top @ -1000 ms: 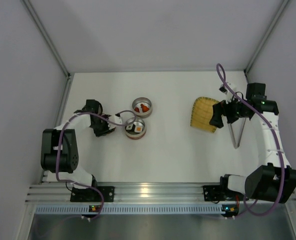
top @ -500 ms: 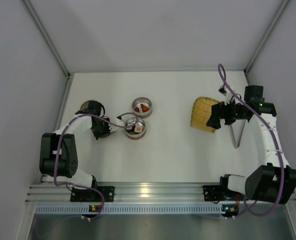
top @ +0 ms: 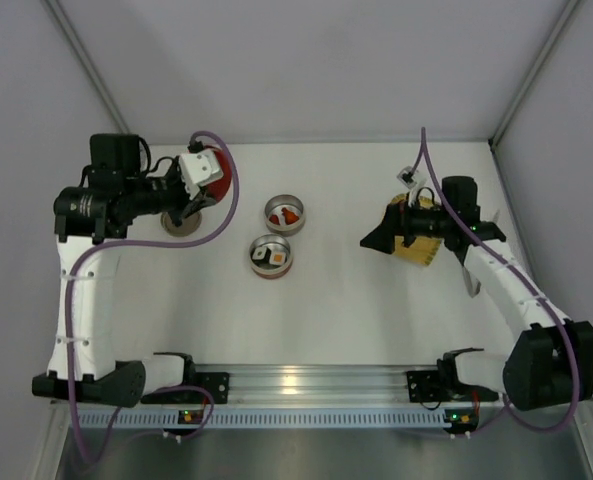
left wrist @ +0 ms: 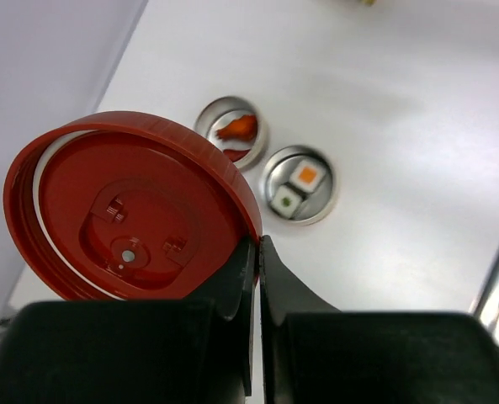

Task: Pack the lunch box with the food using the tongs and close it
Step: Pick up the box lid from the center of the board.

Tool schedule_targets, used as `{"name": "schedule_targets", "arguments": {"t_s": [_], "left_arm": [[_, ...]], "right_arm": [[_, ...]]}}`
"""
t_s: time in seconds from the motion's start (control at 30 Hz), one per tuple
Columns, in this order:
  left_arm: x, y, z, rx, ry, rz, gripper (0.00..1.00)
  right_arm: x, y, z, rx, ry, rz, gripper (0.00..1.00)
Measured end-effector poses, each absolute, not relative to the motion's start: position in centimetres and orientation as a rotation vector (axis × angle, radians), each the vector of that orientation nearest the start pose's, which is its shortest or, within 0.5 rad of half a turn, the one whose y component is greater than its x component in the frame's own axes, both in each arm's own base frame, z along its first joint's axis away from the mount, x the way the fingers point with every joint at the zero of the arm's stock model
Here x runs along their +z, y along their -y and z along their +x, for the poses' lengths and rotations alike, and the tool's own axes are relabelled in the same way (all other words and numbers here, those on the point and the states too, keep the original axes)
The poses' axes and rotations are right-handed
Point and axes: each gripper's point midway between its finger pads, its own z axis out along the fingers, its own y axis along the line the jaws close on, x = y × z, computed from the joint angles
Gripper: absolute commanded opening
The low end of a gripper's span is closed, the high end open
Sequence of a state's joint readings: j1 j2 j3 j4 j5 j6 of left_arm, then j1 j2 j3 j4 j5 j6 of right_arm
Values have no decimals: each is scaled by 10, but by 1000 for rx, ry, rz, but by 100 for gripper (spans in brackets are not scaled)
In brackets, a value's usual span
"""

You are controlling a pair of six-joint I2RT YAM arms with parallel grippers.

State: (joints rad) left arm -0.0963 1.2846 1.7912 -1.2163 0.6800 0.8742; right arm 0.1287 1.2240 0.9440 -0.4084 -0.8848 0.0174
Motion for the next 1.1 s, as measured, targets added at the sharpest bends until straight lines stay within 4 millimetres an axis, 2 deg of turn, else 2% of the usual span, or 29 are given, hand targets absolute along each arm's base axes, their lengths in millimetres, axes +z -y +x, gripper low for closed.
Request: {"name": "schedule_targets", "arguments": {"t_s": [0.1, 0.2, 0.33, 0.43, 0.63, 0.77, 0.9, 0.97, 1.0, 1.1], "left_arm": [[377, 128, 248, -483, -1683, 1243, 0], [380, 145, 228, -675, -1685, 1212, 0], [385, 164, 208, -920, -1675, 1165, 0], [386, 174, 194, -1102, -1681, 1122, 0], [372, 187, 171, -1510, -1799, 919, 0], [363, 189, 167, -1629, -1862, 823, 0], [368, 190, 163, -1675, -1865, 792, 0], [370, 190, 160, -1682, -1855, 794, 0], [370, 190, 159, -1683, -1851, 797, 0], [373, 189, 154, -1656, -1821, 825, 0]], "right_arm": [[220, -204, 282, 1174, -1957, -621, 92], [241, -237, 280, 1257, -1822, -693, 90], [264, -278, 264, 1347, -1674, -811, 88], [273, -295, 251, 1392, -1608, -868, 86], [284, -315, 230, 1413, -1503, -970, 81], [294, -319, 228, 1370, -1447, -1041, 72], [314, -325, 229, 1289, -1382, -1108, 68], [317, -327, 231, 1244, -1388, -1109, 75], [318, -327, 233, 1233, -1411, -1093, 87], [322, -327, 239, 1267, -1527, -1023, 97]]}}
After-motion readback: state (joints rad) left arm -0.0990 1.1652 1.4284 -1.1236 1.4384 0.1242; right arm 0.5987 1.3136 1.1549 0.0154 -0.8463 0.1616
